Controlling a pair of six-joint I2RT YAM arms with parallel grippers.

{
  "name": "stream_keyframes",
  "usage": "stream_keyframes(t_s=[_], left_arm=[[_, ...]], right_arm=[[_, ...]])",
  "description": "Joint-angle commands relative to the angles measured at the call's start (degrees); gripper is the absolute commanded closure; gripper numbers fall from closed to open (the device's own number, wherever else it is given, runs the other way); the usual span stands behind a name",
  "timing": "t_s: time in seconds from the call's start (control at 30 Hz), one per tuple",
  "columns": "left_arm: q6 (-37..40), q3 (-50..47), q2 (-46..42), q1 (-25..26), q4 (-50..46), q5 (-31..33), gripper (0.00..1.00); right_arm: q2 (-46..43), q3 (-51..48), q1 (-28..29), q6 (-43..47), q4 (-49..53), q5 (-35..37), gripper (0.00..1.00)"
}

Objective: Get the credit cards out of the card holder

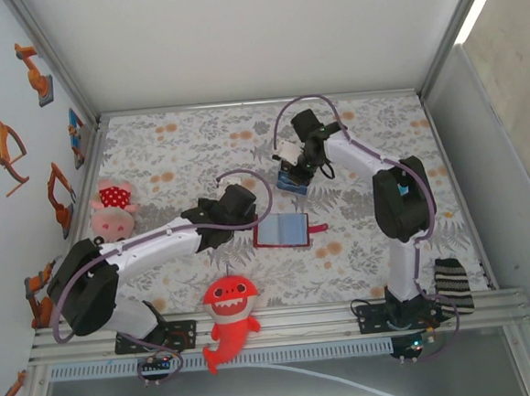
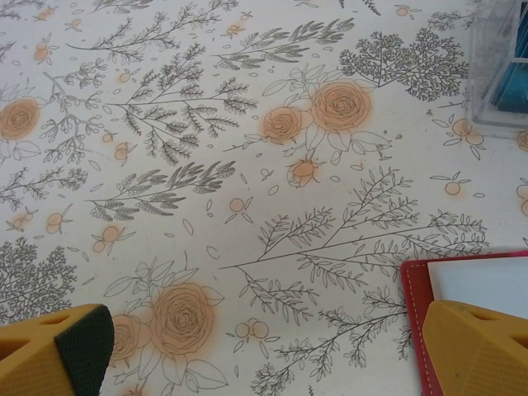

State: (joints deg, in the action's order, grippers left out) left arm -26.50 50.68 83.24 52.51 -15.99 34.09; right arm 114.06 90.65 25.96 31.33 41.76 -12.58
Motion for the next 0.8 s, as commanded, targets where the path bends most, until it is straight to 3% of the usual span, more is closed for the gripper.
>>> stream_keyframes(t_s=[0.0,0.5,0.77], left_arm=[[-0.4,-1.0,-2.4,-0.6,0.3,1.6,0.03],[1.1,-2.7,-8.1,-3.7,0.1,4.7,0.03],[2.1,-5.6,-13.8,-9.0,0.6,5.9,0.03]], right_arm=[[0.8,2.3,-0.5,0.0,1.6,0.6,0.86],[-3.8,2.6,-0.6,-4.4,1.1,6.1,0.83],[-13.1,-5.7,-0.6,-11.1,-4.6,13.6,0.75]])
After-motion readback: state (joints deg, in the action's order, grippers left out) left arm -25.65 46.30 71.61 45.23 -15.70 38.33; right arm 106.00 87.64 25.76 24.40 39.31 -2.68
